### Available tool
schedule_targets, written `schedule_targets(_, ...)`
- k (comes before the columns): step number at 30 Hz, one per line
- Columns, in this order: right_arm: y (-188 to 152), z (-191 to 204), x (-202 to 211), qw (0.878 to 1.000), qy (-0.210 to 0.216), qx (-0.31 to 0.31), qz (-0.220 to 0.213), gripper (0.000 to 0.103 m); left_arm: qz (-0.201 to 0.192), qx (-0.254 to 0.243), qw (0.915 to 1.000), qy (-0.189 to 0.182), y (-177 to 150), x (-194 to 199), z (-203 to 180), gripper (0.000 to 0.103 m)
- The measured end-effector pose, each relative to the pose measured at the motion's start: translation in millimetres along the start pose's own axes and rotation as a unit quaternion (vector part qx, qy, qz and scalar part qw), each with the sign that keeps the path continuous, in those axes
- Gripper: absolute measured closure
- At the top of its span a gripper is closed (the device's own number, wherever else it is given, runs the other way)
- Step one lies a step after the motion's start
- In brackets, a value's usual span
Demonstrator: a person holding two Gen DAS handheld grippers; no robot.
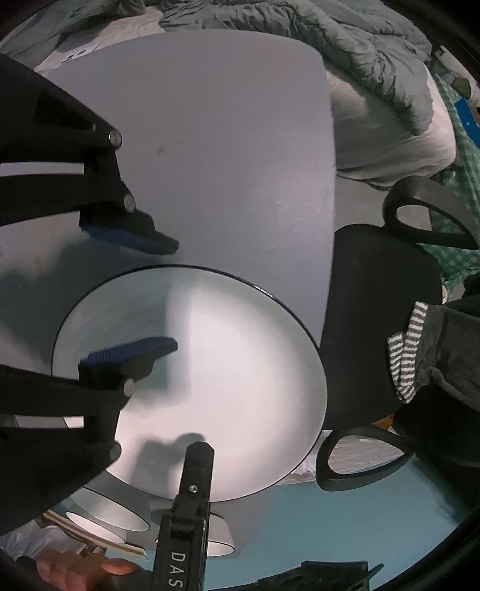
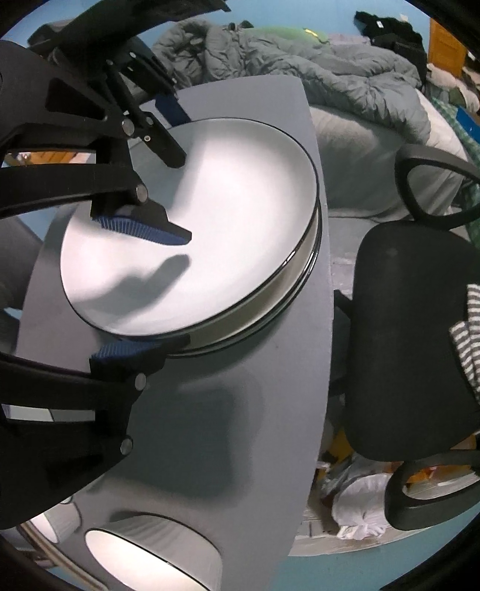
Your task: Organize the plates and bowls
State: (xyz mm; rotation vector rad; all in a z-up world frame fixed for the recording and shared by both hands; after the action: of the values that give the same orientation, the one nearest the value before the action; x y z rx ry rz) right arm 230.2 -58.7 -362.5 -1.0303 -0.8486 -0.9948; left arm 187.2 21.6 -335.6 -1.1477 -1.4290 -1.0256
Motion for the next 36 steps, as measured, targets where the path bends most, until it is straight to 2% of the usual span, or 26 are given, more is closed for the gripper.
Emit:
schedule_targets(3,0.3,0.6,-0.2,1.0,-0.009,0.003,0.005,0.052,-0.001,-0.004,1.0,-0.001,1.4,2.1,-1.7,0.054)
schedule_targets(6,-0.6,0.3,0.6,1.0,-0.015,0.002,0.005,0.051,-0.006,-0.002,1.0,0.001,2.8,5.9,-1.6,0.045)
schedule_targets(11,-3.1,2.5,2.6,1.0,-0.013,0.003,0.006,0.038,-0.014,-0.002,0.9999,-0.004,5.0,12.4,-5.8,0.04)
schedule_targets(16,-6.0,5.4,7.7,1.0,-0.021,0.008,-0.003,0.032,-0.022,-0.008,0.9997,0.001,6.2,20.0,-11.1,0.033)
schedule_targets(17,-6.0,4.5,9.6,0.999,-0.03,0.01,-0.008,0.028,-0.024,-0.008,0.9997,0.001,5.7,21.1,-12.1,0.033)
schedule_targets(19,-2.2,-1.7,17.0,0.997,-0.073,0.019,-0.033,0.028,-0.026,-0.009,0.9996,0.003,5.3,23.9,-13.6,0.033)
schedule_targets(20,-1.4,-2.2,19.9,0.996,-0.081,0.024,-0.04,0.028,-0.026,-0.009,0.9996,0.003,4.6,25.2,-14.6,0.032)
schedule_targets(23,-0.9,-2.4,27.7,0.995,-0.08,0.031,-0.048,0.028,-0.028,-0.011,0.9996,0.002,1.6,30.1,-17.9,0.032)
schedule_targets(28,-4.6,2.0,49.0,0.987,-0.117,0.06,-0.092,0.028,-0.041,-0.02,0.9989,0.013,-4.0,47.4,-26.2,0.032)
schedule_targets(31,-9.9,6.5,65.4,0.981,-0.13,0.078,-0.123,0.028,-0.055,-0.028,0.9979,0.02,-5.8,61.6,-32.1,0.024)
schedule_targets(36,-23.7,8.8,93.9,0.969,-0.149,0.099,-0.169,0.028,-0.082,-0.051,0.9947,0.034,-9.6,91.0,-43.9,0.022)
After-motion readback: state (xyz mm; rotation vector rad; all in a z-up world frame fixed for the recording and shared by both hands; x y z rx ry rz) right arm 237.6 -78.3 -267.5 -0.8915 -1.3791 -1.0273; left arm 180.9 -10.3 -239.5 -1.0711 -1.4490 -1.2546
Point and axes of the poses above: each gripper's, at about its wrist camera, not at the fingertips, and x roughly against the way its jaws point, z to its left, y to its top, the point moved 9 cm from there along -x, roughly the way its jaws point, and after that the axes turned 6 degrees about -x, right-handed, at the moved point
